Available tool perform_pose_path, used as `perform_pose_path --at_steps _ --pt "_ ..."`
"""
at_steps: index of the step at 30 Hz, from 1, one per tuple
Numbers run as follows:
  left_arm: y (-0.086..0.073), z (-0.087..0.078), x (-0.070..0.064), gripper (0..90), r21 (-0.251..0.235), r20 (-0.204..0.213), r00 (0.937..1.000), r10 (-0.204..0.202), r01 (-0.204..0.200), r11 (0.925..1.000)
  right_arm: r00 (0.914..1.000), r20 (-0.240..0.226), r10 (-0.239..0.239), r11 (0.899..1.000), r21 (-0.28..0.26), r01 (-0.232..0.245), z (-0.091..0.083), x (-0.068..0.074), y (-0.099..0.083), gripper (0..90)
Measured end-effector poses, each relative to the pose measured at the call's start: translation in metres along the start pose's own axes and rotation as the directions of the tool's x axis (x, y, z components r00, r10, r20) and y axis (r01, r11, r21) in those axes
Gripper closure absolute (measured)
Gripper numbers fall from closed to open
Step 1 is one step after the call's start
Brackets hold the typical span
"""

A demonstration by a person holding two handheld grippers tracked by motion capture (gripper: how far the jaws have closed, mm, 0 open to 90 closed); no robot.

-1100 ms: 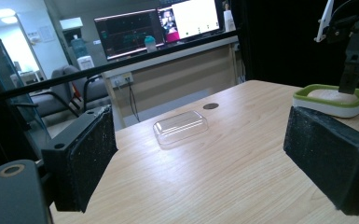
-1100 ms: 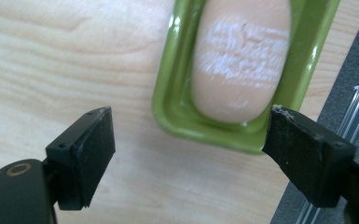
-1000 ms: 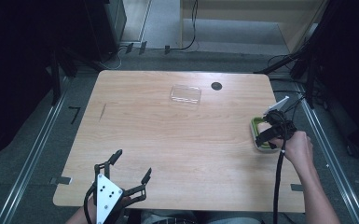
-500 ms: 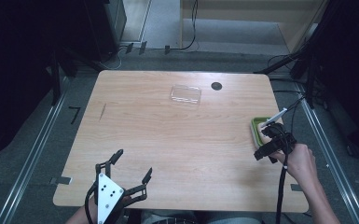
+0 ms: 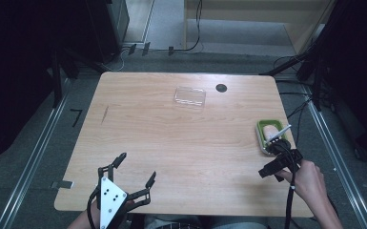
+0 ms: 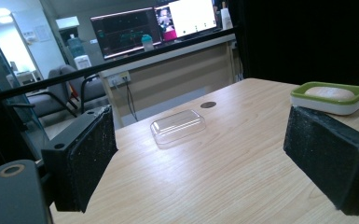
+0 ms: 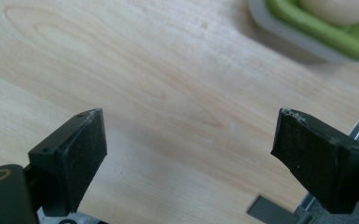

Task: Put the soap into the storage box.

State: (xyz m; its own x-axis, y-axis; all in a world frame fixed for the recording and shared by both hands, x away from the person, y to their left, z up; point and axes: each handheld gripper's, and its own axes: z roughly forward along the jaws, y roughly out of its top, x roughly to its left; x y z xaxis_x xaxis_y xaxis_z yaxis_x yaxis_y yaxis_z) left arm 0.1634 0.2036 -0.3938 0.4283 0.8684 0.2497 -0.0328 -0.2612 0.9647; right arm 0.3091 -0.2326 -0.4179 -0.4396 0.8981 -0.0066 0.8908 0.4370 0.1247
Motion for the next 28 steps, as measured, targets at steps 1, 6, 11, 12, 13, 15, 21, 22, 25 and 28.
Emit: perform_pose_path --at_steps 1,6,11,12,13,15,21,22,25,28 --pt "0.0 0.0 0.0 9.9 0.0 0.001 1.0 -0.001 0.001 1.0 1.0 0.001 0.0 1.0 0.002 0.0 0.001 0.001 -0.002 10.4" --pt "0.0 0.001 0.0 9.9 0.001 0.005 1.0 0.0 0.0 1.0 0.9998 -0.004 -0.018 1.0 0.001 0.018 0.007 0.007 -0.014 10.4" --pt "0.0 0.001 0.0 9.9 0.0 0.006 1.0 0.001 -0.001 1.0 0.9996 -0.012 -0.026 0.999 0.02 0.026 0.015 0.014 -0.023 10.4" --pt "0.0 0.001 0.0 9.9 0.0 0.006 1.0 0.001 -0.001 1.0 0.9994 -0.009 -0.032 0.999 0.02 0.032 0.017 0.014 -0.025 10.4" --pt "0.0 0.001 0.0 9.9 -0.001 0.006 1.0 0.0 0.0 1.0 0.9995 -0.009 -0.031 0.999 0.023 0.031 0.019 0.016 -0.026 10.4" --pt "0.0 0.002 0.0 9.9 -0.002 0.005 1.0 -0.002 0.002 1.0 0.9993 -0.01 -0.036 0.999 0.028 0.036 0.021 0.017 -0.029 10.4" --pt "0.0 0.002 0.0 9.9 -0.004 0.007 1.0 -0.003 0.003 1.0 0.9988 -0.022 -0.044 0.999 0.023 0.044 0.029 0.024 -0.044 10.4" --pt "0.0 0.002 0.0 9.9 -0.003 0.006 1.0 -0.004 0.004 1.0 0.9987 -0.028 -0.042 0.999 0.023 0.042 0.03 0.025 -0.046 10.4" --pt "0.0 0.002 0.0 9.9 -0.004 0.005 1.0 -0.001 0.001 1.0 0.9989 -0.026 -0.04 0.999 0.018 0.04 0.031 0.027 -0.053 10.4" --pt "0.0 0.002 0.0 9.9 -0.004 0.004 1.0 -0.001 0.001 1.0 0.9989 -0.018 -0.044 0.999 0.015 0.044 0.031 0.026 -0.056 11.5"
